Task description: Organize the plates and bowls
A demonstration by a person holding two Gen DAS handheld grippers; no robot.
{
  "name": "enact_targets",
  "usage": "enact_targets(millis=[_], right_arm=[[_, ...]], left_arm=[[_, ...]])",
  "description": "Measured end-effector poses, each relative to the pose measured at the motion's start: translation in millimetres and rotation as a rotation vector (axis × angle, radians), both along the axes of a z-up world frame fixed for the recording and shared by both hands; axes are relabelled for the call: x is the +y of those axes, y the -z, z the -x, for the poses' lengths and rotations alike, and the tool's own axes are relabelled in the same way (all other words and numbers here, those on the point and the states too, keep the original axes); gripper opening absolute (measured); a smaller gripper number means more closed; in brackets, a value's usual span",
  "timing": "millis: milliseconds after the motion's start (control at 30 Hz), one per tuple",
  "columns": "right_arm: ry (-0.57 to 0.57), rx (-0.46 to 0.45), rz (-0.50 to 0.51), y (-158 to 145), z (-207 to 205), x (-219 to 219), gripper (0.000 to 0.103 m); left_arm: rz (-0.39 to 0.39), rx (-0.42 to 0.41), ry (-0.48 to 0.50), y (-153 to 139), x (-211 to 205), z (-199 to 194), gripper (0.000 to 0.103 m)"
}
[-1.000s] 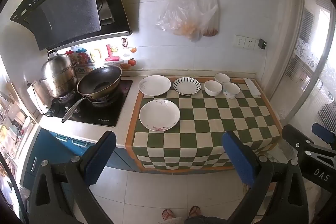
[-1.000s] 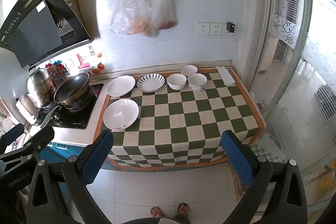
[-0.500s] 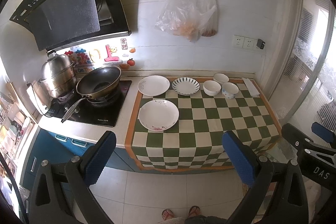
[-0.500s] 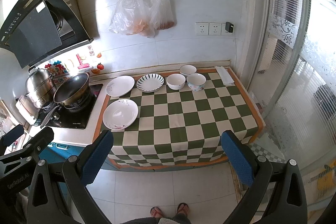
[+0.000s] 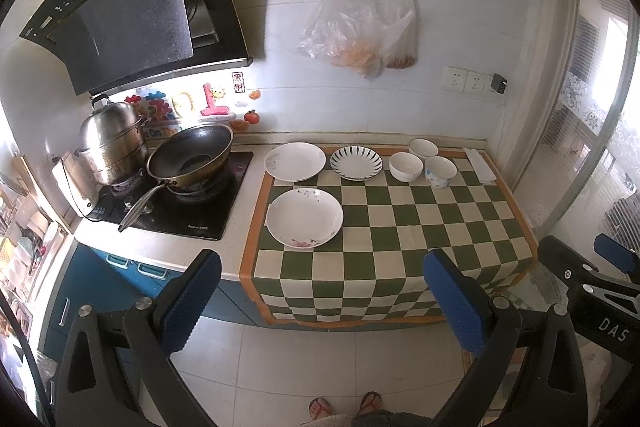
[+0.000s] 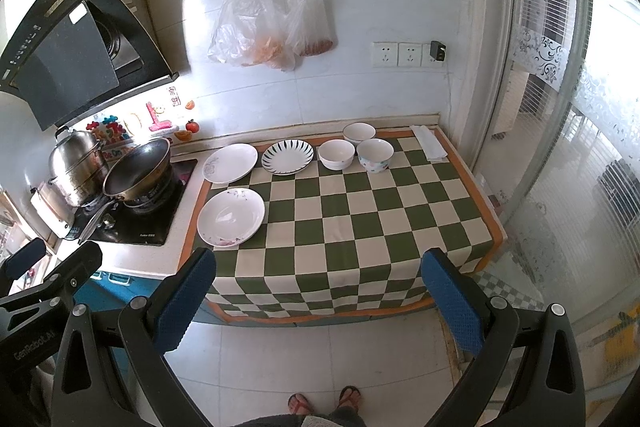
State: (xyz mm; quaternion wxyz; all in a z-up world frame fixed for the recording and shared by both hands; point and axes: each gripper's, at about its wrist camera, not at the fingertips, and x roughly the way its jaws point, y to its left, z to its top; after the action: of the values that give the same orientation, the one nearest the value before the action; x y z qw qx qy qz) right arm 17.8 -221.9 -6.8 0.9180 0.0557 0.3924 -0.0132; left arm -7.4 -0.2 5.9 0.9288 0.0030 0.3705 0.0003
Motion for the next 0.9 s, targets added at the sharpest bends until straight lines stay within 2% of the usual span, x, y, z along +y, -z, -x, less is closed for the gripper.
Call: enact_targets(millis=[900], right_arm=[[0.0,0.005,-0.004,4.1,-2.2,1.2,0.103]], left_arm=[[0.001,-0.003,-0.001,0.2,0.2,1.0,0.103]])
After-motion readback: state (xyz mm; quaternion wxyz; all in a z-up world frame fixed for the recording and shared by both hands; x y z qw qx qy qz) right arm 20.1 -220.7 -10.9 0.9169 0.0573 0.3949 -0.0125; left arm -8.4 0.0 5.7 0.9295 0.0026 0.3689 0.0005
